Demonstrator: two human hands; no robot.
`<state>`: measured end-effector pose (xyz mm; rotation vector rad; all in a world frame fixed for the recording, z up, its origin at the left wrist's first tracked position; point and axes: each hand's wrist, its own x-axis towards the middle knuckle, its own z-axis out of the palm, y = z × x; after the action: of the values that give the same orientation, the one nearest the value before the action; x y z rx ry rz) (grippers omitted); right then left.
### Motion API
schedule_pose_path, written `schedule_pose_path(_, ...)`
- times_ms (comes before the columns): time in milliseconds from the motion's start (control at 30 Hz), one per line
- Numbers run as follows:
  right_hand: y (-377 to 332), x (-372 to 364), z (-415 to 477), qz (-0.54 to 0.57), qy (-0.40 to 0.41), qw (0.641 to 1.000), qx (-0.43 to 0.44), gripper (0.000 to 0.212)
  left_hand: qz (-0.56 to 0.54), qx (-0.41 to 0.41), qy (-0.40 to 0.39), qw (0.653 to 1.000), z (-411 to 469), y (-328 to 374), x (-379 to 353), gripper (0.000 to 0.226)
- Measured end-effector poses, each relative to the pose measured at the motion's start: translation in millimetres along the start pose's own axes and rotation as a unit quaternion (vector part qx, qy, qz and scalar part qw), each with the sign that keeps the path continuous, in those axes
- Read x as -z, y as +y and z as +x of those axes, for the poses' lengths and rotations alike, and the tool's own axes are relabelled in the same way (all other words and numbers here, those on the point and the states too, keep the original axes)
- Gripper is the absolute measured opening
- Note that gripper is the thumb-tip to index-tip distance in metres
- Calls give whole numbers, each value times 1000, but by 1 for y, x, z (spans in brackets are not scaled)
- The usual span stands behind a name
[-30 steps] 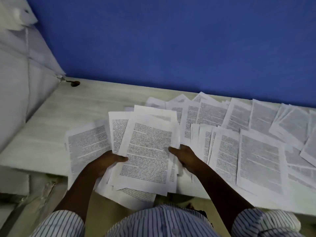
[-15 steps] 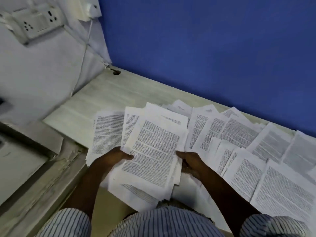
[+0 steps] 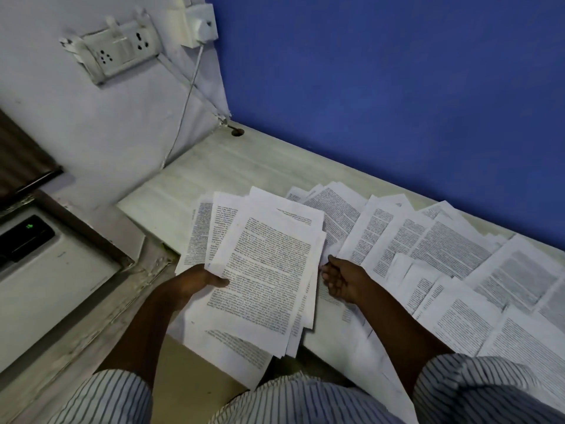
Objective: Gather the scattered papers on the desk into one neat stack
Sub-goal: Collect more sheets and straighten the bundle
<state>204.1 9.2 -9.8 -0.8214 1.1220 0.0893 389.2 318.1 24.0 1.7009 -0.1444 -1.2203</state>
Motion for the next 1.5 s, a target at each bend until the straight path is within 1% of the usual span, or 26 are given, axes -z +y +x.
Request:
schedule_pose_path(67, 1, -5, -1, -12, -8, 1000, 2, 42, -13, -7, -3, 1000, -3, -2, -1, 59)
schedule_pose_path(133, 8, -11, -3, -27, -19, 999, 27, 55, -22, -15, 12, 1000, -6, -1, -6, 48)
schedule_pose_path(200, 19, -18, -4, -65, -45, 996, 47, 69, -40, -22, 31, 998, -8, -2, -9, 43)
schedule_pose_path(233, 25, -21, -7, -78, -67, 994, 47, 71, -53, -25, 31, 998, -9, -1, -12, 44)
schedule_pose_path(300, 33, -29, -9, -79, -130, 988, 35, 68, -91, -24, 23, 995, -9, 2, -11, 50)
schedule_pose_path(367, 33, -38, -16, -51, -196, 979, 28, 57, -124, -12, -21, 992, -7, 5, -5, 57)
schedule_pose_path(433, 30, -47, -18, -60, -221, 972, 55, 45, -115, -15, -50, 992, -3, 11, -3, 62)
schedule_pose_path(500, 23, -57, -23, -108, -184, 971, 108, 40, -64, -26, -32, 997, 2, 19, -6, 63)
schedule_pose_path(567, 14, -64, -27, -140, -146, 968, 149, 37, -18, -42, 26, 999, 8, 28, -14, 46)
schedule_pose_path(600, 10, -65, -30, -138, -138, 967, 163, 35, -30, -53, 38, 997, 10, 30, -17, 39)
schedule_pose_path(633, 4, -64, -31, -120, -138, 968, 174, 34, -62, -73, 37, 995, 13, 33, -19, 38)
schedule_pose_path(700, -4, -55, -34, -66, -159, 968, 183, 33, -124, -120, 11, 985, 11, 41, -24, 47)
schedule_pose_path(767, -13, -46, -37, -40, -171, 966, 190, 33, -149, -148, -16, 978, 11, 52, -31, 51)
schedule_pose_path(833, -19, -40, -40, -44, -162, 966, 197, 31, -112, -152, -5, 982, 12, 64, -45, 43)
schedule_pose_path(900, -22, -38, -41, -55, -133, 966, 213, 31, -27, -166, 40, 985, 14, 74, -59, 35)
schedule_pose_path(933, -22, -36, -40, -61, -113, 965, 227, 30, -8, -177, 52, 983, 17, 78, -64, 35)
schedule_pose_path(1033, -26, -27, -37, -80, -53, 958, 270, 33, -20, -200, 86, 976, 20, 94, -76, 36)
schedule_pose_path(1100, -31, -19, -43, -75, -33, 957, 277, 40, -46, -212, 99, 971, 19, 107, -85, 30)
schedule_pose_path(1133, -33, -15, -44, -66, -23, 959, 275, 45, -68, -221, 101, 968, 17, 113, -88, 27)
schedule_pose_path(1200, -32, -7, -49, -19, -24, 967, 255, 42, -119, -251, 90, 957, 13, 128, -96, 30)
schedule_pose_path(1233, -29, -5, -50, 9, -41, 973, 226, 43, -138, -267, 77, 951, 11, 134, -99, 34)
schedule_pose_path(1300, -21, -3, -52, 72, -79, 981, 161, 57, -171, -296, 37, 939, 8, 147, -109, 40)
schedule_pose_path(1367, -17, -7, -54, 130, -116, 978, 119, 59, -189, -299, 21, 935, 6, 154, -122, 39)
schedule_pose_path(1433, -16, -15, -61, 183, -159, 963, 118, 55, -178, -290, 74, 938, 5, 158, -137, 28)
schedule_pose_path(1500, -19, -22, -65, 245, -183, 940, 153, 53, -156, -278, 136, 938, 5, 156, -147, 22)
